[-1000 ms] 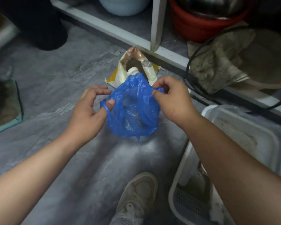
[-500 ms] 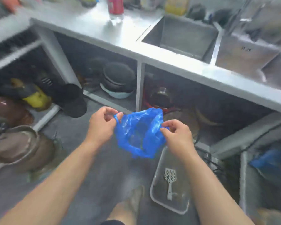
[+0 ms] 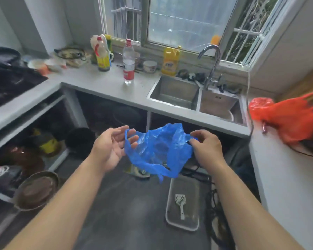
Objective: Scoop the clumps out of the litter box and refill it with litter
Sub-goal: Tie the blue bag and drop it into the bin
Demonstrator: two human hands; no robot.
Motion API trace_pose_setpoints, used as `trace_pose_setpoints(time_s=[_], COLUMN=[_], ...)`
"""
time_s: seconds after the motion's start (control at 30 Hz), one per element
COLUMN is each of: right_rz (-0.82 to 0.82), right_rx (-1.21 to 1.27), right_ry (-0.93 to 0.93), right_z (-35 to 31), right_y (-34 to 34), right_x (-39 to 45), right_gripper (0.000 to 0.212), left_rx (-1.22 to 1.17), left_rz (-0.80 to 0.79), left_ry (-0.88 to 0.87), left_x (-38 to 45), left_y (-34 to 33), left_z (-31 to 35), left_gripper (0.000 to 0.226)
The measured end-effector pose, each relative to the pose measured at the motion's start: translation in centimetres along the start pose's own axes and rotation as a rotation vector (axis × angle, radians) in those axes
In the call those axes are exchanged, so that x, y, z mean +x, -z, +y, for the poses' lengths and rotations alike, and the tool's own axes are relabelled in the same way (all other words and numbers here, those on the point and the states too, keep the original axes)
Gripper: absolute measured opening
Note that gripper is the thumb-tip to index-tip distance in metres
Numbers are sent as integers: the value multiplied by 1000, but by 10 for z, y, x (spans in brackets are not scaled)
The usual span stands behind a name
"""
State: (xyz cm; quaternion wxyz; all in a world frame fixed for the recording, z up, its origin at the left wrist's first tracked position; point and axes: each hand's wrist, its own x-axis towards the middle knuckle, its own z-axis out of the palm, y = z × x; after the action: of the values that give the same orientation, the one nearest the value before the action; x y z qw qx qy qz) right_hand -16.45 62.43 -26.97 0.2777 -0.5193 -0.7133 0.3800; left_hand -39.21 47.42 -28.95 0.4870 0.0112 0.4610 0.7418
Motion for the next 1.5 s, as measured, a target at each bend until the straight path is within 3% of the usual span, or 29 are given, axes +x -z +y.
trace_pose_setpoints(time_s=[0.17, 0.3, 0.63, 0.77, 0.9, 1.03, 1.17, 1.23, 1.37, 1.5], right_rz=[212, 390, 438, 469, 548, 508, 233, 196, 356, 312], right_rx=[-38, -83, -120, -93, 19, 10, -6, -9, 80, 187], right_ry=[13, -49, 93, 2, -326, -311, -95, -43, -368, -304], right_z=[-22, -24, -44, -35, -10, -17, -44, -49, -19, -15], right_y=[-25, -37, -49, -48, -34, -35, -51, -57, -48, -43], right_x=[-46, -76, -114, -119, -119, -119, -121, -115, -99, -102], right_gripper=[18, 24, 24, 24, 23, 19, 18, 18, 16, 10], left_rx=[395, 423, 586, 617, 545, 599, 723, 774, 725, 736], left_rz=[17, 179, 29, 112, 242, 236, 13, -54, 172, 75], left_ry=[-46, -160, -303, -289, -157, -153, -302, -358, -253, -299], left_x=[-16, -18, -44, -33, -18, -22, -43, -46, -26, -28], left_y=[37, 70, 76, 88, 111, 104, 67, 55, 68, 76], left_z=[24, 47, 59, 62, 62, 53, 42, 39, 41, 42], left_gripper=[26, 16, 12, 13, 20, 14, 8, 8, 12, 13])
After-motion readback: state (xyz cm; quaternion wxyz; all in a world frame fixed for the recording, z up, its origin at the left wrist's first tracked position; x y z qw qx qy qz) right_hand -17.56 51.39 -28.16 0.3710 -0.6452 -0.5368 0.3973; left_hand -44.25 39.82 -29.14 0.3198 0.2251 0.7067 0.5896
